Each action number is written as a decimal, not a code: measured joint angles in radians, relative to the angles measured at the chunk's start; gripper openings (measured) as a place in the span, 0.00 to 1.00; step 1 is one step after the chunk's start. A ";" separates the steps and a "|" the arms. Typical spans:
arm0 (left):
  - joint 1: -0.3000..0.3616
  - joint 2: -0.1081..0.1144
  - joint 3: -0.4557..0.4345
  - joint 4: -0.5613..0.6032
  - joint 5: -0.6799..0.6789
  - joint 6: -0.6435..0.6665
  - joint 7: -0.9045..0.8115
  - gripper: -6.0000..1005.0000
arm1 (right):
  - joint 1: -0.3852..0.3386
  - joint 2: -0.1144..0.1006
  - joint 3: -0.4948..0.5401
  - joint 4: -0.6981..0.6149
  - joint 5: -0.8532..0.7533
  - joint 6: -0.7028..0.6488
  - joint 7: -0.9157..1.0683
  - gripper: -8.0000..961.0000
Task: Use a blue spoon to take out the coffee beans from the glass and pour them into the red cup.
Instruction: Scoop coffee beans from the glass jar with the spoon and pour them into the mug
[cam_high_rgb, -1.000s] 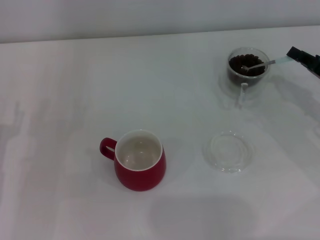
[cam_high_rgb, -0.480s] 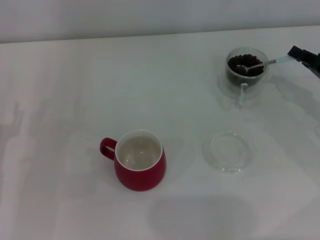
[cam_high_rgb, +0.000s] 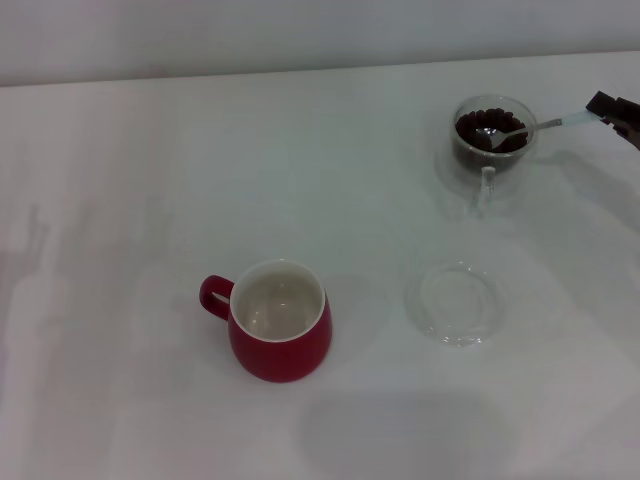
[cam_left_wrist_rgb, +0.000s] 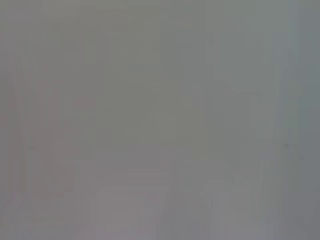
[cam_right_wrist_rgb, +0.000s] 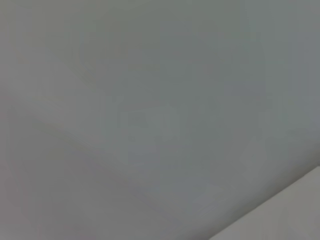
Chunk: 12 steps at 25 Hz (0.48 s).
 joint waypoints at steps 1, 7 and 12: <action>0.000 0.000 0.000 0.000 0.000 0.000 0.000 0.77 | 0.001 0.000 -0.001 0.000 0.000 0.000 0.004 0.16; 0.000 0.000 0.000 0.000 0.000 0.000 -0.001 0.77 | 0.003 -0.004 -0.002 -0.001 -0.010 -0.001 0.036 0.16; 0.002 0.000 0.000 0.000 0.000 0.000 -0.002 0.77 | 0.005 -0.006 0.000 0.001 -0.011 -0.002 0.070 0.16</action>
